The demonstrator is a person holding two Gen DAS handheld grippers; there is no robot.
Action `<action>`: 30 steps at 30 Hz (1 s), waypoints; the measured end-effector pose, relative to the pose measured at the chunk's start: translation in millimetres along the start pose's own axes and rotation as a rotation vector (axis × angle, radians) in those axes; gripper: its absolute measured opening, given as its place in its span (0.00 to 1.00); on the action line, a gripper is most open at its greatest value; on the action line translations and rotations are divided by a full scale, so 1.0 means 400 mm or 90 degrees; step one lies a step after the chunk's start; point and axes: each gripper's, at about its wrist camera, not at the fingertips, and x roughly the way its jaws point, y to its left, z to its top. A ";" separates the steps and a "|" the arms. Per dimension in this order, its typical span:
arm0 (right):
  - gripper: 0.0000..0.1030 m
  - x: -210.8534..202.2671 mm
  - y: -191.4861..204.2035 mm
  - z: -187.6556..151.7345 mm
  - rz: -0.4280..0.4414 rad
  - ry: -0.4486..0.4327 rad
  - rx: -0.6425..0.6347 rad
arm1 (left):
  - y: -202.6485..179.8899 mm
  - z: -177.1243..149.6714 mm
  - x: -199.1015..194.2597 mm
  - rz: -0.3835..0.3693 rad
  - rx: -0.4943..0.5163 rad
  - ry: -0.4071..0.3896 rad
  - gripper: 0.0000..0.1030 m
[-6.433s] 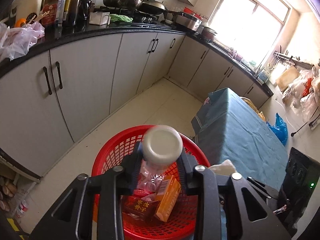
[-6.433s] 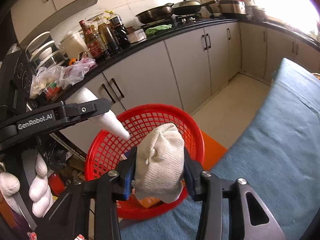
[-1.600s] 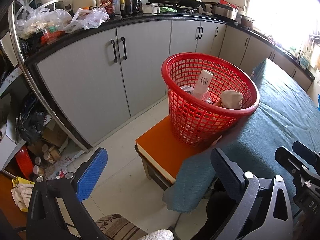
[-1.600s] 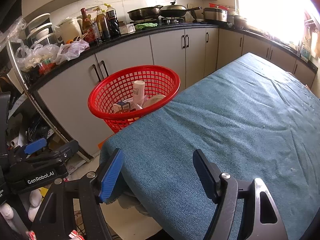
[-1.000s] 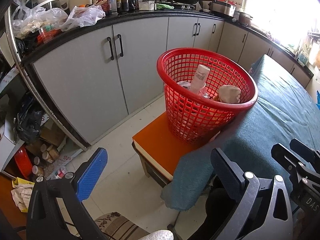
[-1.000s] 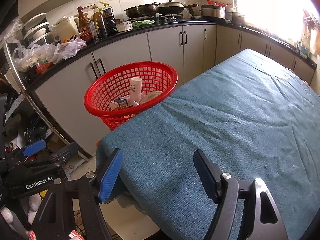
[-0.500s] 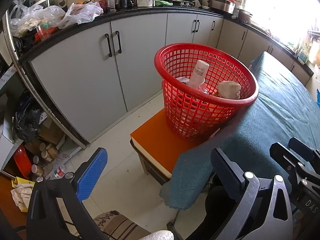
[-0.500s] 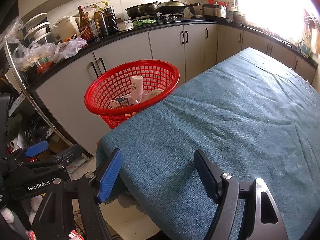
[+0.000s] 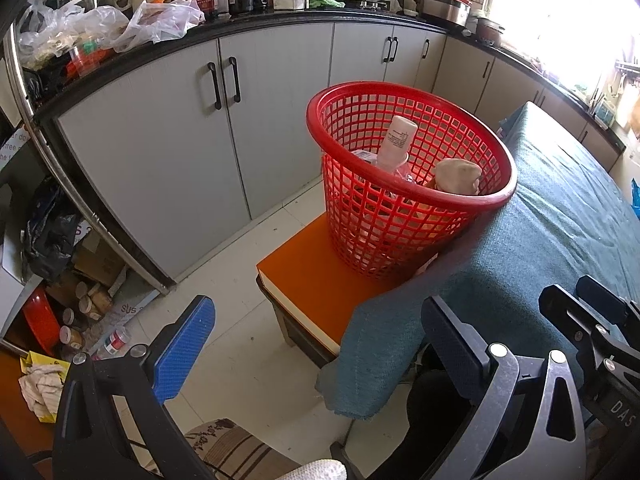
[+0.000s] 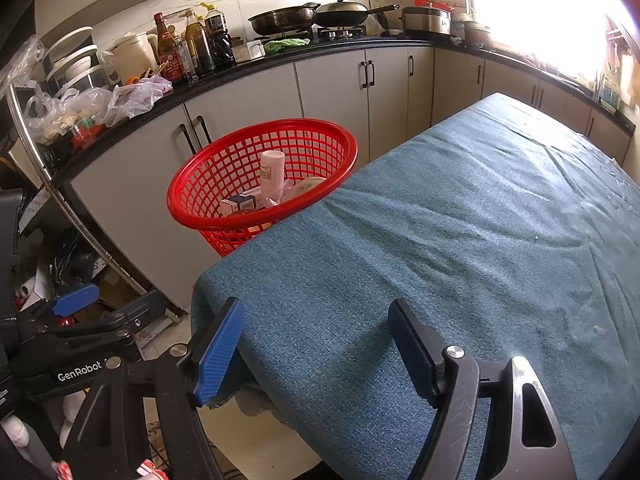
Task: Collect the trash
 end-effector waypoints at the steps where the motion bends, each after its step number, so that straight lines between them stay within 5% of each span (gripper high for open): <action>1: 0.76 0.000 0.000 0.000 0.000 0.000 -0.001 | -0.001 0.000 0.000 0.000 0.000 0.000 0.99; 30: 0.77 -0.029 0.028 -0.018 0.006 -0.012 -0.011 | 0.018 -0.009 -0.016 0.003 -0.018 0.000 0.99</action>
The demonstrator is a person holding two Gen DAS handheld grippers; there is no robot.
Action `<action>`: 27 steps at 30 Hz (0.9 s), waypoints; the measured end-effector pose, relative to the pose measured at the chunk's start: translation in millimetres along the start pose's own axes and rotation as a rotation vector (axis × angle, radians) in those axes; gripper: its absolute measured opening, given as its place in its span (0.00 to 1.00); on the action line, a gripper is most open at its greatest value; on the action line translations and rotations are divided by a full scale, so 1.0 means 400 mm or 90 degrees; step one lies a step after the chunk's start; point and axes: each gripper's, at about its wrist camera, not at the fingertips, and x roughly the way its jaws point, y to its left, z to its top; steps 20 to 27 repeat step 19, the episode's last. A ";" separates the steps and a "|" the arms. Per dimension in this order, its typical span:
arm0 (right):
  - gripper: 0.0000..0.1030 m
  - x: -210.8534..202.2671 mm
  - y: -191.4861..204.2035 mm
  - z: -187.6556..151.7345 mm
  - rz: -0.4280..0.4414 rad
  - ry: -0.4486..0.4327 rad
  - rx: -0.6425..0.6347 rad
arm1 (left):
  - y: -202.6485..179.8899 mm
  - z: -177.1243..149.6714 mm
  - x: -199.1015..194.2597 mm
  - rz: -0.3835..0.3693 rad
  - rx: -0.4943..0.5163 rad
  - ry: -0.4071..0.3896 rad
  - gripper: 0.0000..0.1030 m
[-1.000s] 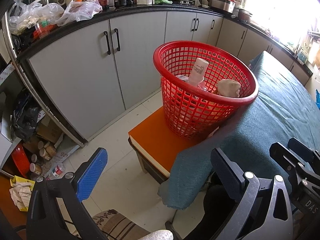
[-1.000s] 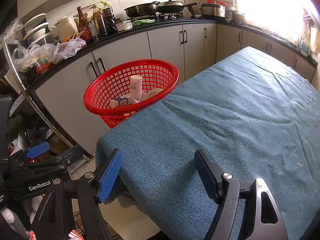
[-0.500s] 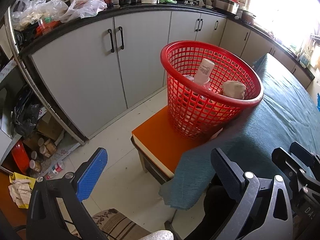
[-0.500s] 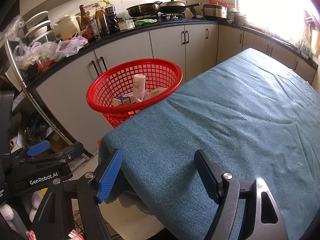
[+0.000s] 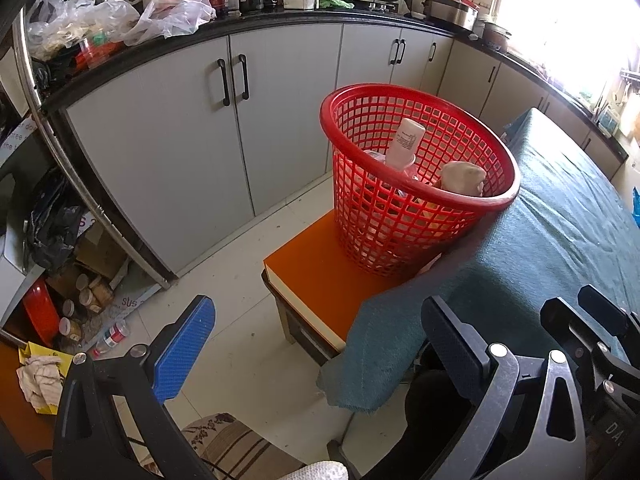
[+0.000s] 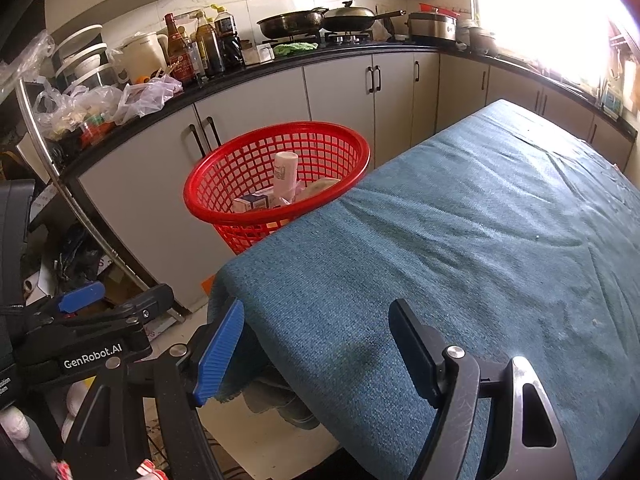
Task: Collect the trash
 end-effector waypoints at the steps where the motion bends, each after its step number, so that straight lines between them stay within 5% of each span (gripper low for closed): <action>1: 0.77 -0.002 0.000 0.000 0.001 -0.001 0.000 | 0.001 -0.001 -0.003 0.001 0.000 0.000 0.99; 27: 0.78 -0.086 -0.072 -0.021 -0.001 -0.040 0.035 | -0.057 0.028 -0.112 0.004 0.033 -0.060 0.99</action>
